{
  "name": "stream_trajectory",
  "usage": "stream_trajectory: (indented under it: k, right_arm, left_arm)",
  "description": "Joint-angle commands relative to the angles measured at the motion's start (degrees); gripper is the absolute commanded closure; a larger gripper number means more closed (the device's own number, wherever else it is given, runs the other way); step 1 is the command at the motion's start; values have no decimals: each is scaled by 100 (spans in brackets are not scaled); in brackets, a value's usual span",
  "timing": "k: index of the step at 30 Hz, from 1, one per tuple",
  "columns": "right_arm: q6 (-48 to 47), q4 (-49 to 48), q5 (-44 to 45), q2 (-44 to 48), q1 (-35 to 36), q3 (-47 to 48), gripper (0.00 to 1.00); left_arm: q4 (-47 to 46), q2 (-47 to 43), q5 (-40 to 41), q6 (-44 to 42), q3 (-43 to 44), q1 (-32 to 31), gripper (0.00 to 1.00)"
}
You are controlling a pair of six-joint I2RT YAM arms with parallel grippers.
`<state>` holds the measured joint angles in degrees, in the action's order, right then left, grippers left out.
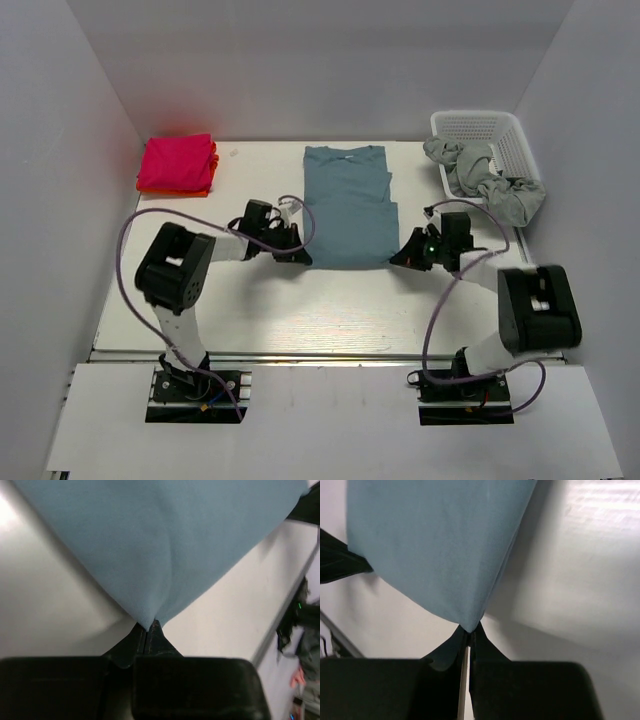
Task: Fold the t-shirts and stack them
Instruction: Grab one side of the 2/3 rectangular tshirt with both arms, then fold the long partially folded tshirt into a neat square
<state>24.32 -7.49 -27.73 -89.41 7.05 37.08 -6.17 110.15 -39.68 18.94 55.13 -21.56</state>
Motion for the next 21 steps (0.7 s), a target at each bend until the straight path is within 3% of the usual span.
stream_trajectory:
  k: [1,3,7,11,15,21]
  right_arm:
    - [-382,572,-363,1200,33,-436,100]
    - [-638,1342,-374,1626,16,-614,100]
    - [-1104,2609,-531,3390,33,-659,100]
    - [-1034,2937,-997,4647,7,-361,100]
    - [-1017,3060,-1112,5090,-2,27,100]
    - [-894,3025,-1428,4881,-11,423,100]
  left_arm:
    - [413,-1274,-5,145,-720,-181,100]
    - [686,-2106,-5,145,-1082,-251,100]
    - [1407,-3477,-153,198,-1505,-384,100]
    - [1813,-4647,-680,504,-1620,-384,100]
    - [2067,-5370,-857,698,-1507,-384,100]
    - [2445,-5522,-515,891,-1303,-278,100]
